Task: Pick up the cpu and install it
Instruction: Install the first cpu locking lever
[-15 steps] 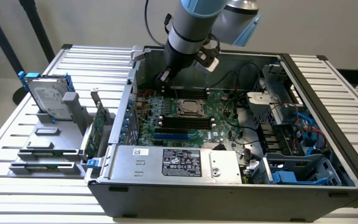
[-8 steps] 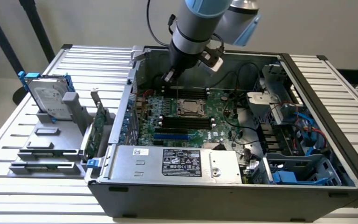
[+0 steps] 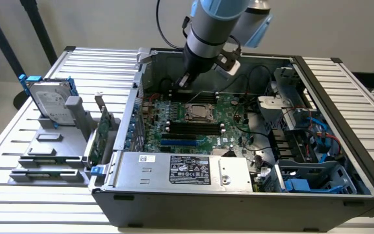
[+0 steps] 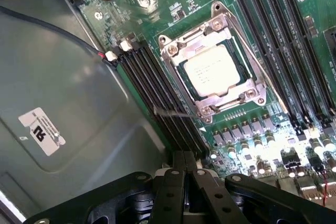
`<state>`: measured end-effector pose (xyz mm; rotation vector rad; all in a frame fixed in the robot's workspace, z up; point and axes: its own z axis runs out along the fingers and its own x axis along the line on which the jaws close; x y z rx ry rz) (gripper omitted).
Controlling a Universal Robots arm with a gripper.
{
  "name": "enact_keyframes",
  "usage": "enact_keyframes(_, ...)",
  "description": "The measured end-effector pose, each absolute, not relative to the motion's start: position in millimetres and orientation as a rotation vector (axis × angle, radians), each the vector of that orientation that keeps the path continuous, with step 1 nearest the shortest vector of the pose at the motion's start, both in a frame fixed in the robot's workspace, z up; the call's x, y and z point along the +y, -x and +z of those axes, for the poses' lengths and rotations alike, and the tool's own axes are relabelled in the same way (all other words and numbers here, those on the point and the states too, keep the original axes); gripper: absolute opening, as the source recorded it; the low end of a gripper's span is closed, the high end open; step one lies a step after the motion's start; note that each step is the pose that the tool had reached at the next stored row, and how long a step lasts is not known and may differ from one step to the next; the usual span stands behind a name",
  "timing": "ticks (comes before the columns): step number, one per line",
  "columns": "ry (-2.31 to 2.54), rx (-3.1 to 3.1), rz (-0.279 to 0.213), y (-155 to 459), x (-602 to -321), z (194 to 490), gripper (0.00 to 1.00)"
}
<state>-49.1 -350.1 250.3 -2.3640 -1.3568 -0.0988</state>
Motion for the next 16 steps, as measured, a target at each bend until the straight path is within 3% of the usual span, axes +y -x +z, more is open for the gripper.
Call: enact_keyframes(16, 2.363, -1.360, -0.133, 50.5, -359.8, 225.3, 0.11)
